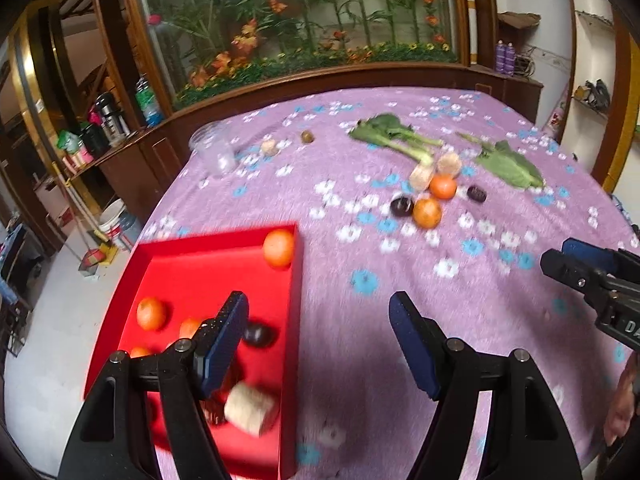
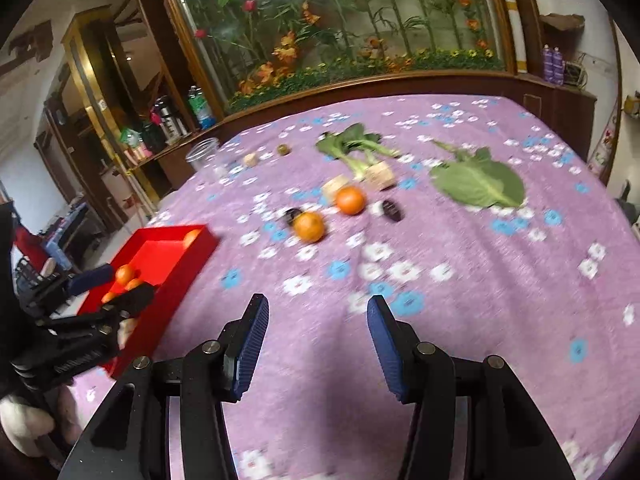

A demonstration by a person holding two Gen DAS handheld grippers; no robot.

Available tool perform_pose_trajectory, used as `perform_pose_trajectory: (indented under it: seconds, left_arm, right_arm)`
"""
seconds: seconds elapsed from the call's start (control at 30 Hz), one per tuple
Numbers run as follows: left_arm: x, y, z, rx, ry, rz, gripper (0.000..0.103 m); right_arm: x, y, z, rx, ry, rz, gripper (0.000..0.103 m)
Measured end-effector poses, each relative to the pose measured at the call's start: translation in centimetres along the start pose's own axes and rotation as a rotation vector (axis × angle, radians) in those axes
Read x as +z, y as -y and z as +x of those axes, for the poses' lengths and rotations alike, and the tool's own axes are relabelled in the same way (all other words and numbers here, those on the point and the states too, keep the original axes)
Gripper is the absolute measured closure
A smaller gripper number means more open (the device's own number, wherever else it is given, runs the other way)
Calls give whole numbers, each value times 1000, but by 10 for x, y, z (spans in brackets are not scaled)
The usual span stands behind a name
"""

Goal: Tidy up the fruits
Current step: 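Move both tools back toward the oranges in the pile, then grasp an orange with the left tool while the right tool grasps another orange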

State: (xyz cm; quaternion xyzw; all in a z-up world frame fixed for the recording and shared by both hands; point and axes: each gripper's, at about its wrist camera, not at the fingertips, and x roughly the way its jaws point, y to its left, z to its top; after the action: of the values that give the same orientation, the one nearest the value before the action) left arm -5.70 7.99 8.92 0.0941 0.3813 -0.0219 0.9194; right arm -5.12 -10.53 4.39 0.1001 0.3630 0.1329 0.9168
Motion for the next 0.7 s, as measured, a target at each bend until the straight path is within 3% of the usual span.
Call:
perform_pose_trajectory:
  seconds: [0.23, 0.47, 0.6, 0.7]
  left_arm:
    - [46, -1, 16, -135, 3, -33, 30]
    - [42, 26, 49, -233, -27, -6, 31]
    - [41, 34, 70, -260, -61, 6, 48]
    - [42, 30, 81, -270, -75, -12, 50]
  right_arm:
    - [28, 36, 10, -60, -8, 35, 47]
    - [50, 43, 48, -1, -52, 54, 47]
    - [61, 30, 74, 25, -78, 17, 47]
    - [66, 22, 90, 54, -95, -3, 47]
